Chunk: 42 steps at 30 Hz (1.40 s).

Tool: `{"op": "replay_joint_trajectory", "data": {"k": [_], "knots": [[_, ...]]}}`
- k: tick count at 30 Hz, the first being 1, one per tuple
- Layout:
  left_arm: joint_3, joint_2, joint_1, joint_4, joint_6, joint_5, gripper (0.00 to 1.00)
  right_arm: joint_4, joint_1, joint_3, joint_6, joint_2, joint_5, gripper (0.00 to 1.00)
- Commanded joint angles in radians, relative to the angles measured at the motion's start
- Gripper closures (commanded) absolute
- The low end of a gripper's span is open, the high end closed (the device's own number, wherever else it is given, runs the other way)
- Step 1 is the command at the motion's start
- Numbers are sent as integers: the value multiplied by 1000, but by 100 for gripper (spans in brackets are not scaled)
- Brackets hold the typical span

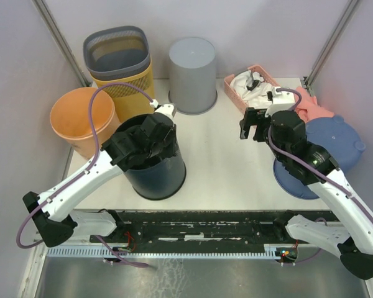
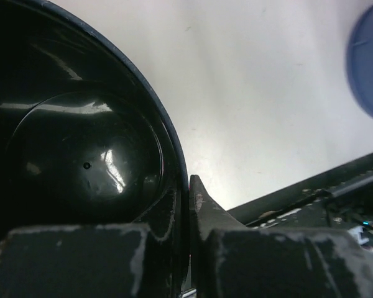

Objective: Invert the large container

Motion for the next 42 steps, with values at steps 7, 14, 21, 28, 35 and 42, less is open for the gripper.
{"op": "replay_joint_trajectory", "data": {"k": [7, 14, 21, 28, 35, 42], "knots": [[104, 2, -6, 584, -168, 349, 97, -229, -2, 272, -9, 55, 64, 1], [-33, -70, 14, 738, -213, 306, 97, -361, -154, 440, -29, 148, -391, 1], [-367, -247, 211, 825, -318, 389, 97, -314, -389, 373, 60, 247, -884, 1], [-616, -415, 356, 813, -319, 433, 97, -147, -409, 106, 153, 206, -1122, 1], [-714, -505, 361, 747, -284, 414, 97, 50, -409, -62, 236, 242, -1198, 0], [-728, -522, 362, 728, -283, 391, 97, 253, -410, -152, 334, 300, -1282, 10]]}}
